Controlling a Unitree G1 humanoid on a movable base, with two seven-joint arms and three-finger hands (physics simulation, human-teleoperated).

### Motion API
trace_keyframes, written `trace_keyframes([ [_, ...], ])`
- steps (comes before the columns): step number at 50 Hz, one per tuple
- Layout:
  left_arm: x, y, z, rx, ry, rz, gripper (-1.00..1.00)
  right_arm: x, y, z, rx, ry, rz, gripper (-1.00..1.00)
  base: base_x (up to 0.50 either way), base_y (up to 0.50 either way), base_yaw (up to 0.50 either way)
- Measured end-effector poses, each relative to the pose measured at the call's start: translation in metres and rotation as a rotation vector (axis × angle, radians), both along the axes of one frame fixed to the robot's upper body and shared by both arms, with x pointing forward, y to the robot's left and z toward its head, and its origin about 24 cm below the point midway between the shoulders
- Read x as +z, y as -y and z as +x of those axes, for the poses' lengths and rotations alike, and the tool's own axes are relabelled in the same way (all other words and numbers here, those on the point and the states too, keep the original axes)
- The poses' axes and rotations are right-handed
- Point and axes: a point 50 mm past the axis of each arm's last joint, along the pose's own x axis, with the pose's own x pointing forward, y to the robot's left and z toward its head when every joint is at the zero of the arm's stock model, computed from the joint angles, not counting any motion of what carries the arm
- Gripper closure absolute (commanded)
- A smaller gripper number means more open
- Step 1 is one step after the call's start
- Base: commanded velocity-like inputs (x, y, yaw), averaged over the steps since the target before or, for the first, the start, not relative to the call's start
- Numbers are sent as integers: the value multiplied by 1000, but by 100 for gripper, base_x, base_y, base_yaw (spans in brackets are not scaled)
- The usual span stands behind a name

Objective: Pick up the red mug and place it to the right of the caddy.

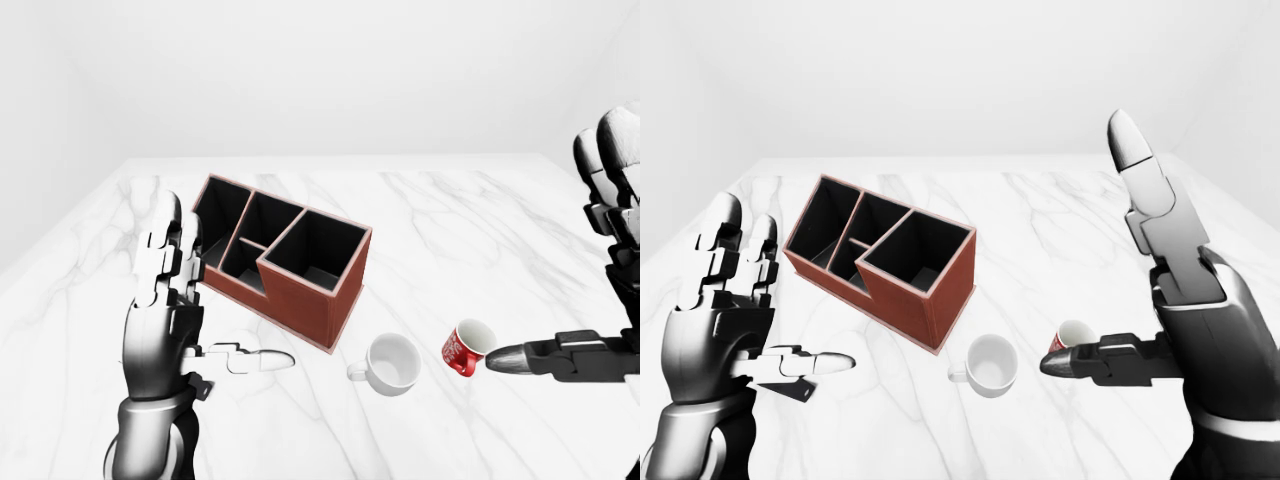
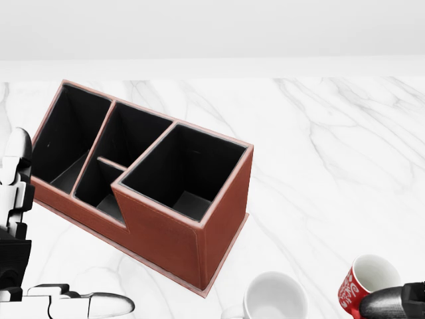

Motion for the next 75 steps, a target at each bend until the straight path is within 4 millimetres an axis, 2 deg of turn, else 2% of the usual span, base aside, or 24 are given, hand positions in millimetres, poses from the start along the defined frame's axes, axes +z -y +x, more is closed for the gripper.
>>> trace_keyframes([
  [12,-1,-1,0,4,-3,1,-100,-17,5,18,-116,-174,-153,-100,0,0,0],
  [28,0,-1,0,7,-2,1,-100,-36,28,32,-277,-306,-146,-100,0,0,0],
  [43,3,-3,-2,11,14,2,-100,-43,42,36,-376,-366,-166,-100,0,0,0],
  [54,4,-4,-3,15,20,3,-100,-53,51,40,-417,-424,-165,-100,0,0,0],
  [75,5,-6,-3,21,25,0,-100,-87,67,61,-440,-613,-154,-100,0,0,0],
])
